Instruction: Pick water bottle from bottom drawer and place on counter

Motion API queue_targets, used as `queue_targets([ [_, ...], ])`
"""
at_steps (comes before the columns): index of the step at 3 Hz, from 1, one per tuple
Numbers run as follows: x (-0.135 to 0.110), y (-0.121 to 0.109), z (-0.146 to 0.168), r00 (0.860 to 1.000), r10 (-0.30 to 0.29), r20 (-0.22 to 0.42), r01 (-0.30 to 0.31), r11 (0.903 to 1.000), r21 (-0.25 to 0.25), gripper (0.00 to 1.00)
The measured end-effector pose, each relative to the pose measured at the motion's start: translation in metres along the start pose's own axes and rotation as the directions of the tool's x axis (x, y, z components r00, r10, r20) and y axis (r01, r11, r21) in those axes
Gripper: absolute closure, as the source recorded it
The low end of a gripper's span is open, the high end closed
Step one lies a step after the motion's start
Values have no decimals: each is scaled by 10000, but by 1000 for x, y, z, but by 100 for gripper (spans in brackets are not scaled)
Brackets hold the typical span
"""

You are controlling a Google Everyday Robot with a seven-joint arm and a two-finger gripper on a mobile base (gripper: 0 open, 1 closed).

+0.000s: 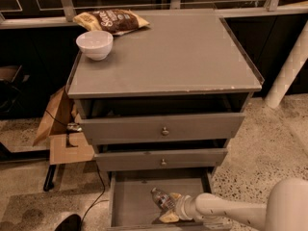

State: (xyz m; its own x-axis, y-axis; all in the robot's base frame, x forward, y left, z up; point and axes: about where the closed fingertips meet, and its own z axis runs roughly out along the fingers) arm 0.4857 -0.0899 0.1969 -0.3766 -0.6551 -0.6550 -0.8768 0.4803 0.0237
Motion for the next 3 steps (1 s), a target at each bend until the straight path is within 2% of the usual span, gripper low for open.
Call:
queue_targets([
  [1,3,-8,16,9999,-21,118,20,9999,106,31],
  [3,16,-25,41,9997,-101,239,82,9971,751,33],
])
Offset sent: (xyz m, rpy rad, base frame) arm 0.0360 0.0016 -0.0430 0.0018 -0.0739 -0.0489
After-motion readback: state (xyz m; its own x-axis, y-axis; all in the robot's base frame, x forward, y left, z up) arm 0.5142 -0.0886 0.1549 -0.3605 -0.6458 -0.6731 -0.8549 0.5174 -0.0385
